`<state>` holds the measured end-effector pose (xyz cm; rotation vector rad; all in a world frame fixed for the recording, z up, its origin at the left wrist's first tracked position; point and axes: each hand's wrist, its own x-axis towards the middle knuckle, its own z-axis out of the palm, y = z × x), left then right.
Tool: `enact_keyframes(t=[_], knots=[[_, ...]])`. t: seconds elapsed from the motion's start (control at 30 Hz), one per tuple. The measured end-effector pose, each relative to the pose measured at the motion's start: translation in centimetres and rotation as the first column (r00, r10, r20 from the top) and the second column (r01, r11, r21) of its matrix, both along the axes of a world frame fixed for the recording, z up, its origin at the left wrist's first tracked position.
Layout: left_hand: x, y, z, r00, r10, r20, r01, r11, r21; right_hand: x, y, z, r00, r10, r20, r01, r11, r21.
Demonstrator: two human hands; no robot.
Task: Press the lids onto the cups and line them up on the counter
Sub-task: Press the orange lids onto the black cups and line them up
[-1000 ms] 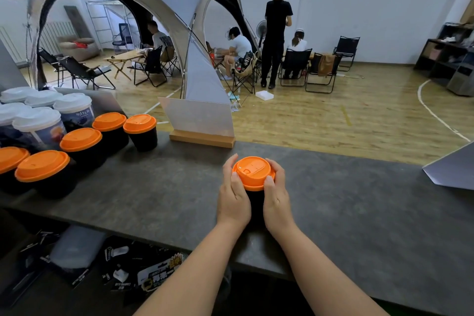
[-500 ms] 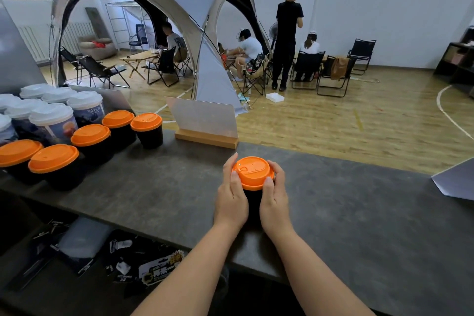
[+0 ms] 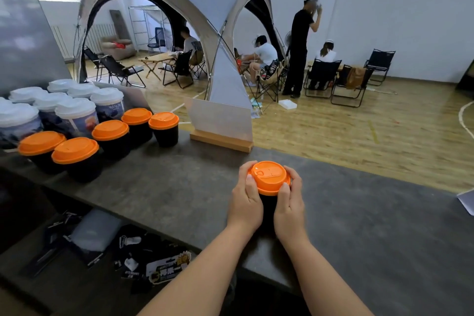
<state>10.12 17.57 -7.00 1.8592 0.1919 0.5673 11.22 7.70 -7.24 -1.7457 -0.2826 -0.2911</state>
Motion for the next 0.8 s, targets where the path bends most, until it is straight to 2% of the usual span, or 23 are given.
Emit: enact_keyframes(t=[0.1, 0.2, 0.33, 0.47, 0.53, 0.67, 0.8], knots=[[0.1, 0.3, -0.3, 0.999, -0.043, -0.005, 0.043, 0.998, -0.035, -0.3, 0.1, 0.5, 0.999, -0.035, 0.020, 0.035, 0.999, -0.001], [0.0, 0.4, -0.3, 0.992, -0.124, -0.025, 0.121, 0.989, -0.082, -0.5, 0.2, 0.7, 0.998, -0.062, -0.023, 0.063, 0.997, 0.038], [-0.8, 2.8, -0.6, 0.979, -0.204, -0.026, 0.185, 0.929, -0.321, 0.1, 2.2, 0.9, 0.984, -0.137, -0.115, 0.155, 0.974, 0.168], [-2.0, 9.7, 0.2, 0.988, -0.151, 0.031, 0.148, 0.869, -0.472, 0.3, 9.3, 1.5, 0.988, -0.101, -0.119, 0.126, 0.964, 0.232], [-3.0, 14.2, 1.2, 0.990, -0.124, 0.071, 0.143, 0.883, -0.447, 0.4, 13.7, 1.9, 0.993, -0.020, -0.116, 0.049, 0.965, 0.258], [-4.0, 22.5, 1.5, 0.992, -0.056, 0.110, 0.087, 0.949, -0.303, 0.8, 21.5, 2.6, 0.970, 0.161, -0.180, -0.108, 0.956, 0.272], [-2.9, 27.7, 0.9, 0.995, 0.034, 0.097, -0.002, 0.952, -0.308, 2.3, 27.6, 2.1, 0.950, 0.218, -0.222, -0.159, 0.954, 0.254]])
